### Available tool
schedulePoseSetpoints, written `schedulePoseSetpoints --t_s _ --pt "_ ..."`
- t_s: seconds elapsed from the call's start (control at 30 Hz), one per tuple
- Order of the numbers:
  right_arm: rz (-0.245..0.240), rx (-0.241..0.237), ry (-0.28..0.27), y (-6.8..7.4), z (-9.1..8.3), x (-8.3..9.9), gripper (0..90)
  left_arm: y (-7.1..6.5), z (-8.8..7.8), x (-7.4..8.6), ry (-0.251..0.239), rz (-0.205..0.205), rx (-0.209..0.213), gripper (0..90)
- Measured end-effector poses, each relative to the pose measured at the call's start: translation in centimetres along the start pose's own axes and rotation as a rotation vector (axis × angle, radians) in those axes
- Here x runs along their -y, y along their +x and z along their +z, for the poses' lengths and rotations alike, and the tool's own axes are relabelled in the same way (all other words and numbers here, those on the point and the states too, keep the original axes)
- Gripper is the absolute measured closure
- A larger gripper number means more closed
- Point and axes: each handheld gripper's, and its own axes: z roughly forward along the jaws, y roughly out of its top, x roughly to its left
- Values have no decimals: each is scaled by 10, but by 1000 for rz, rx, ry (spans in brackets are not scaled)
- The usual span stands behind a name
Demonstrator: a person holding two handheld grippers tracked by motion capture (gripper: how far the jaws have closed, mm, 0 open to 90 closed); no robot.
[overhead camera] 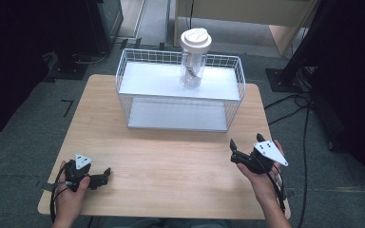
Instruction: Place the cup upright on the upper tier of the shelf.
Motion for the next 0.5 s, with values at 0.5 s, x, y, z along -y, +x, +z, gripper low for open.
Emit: schedulePoseSetpoints --t_s 0.5 --pt "42 69 110 -32 -16 53 46 0 0 0 0 0 0 15"
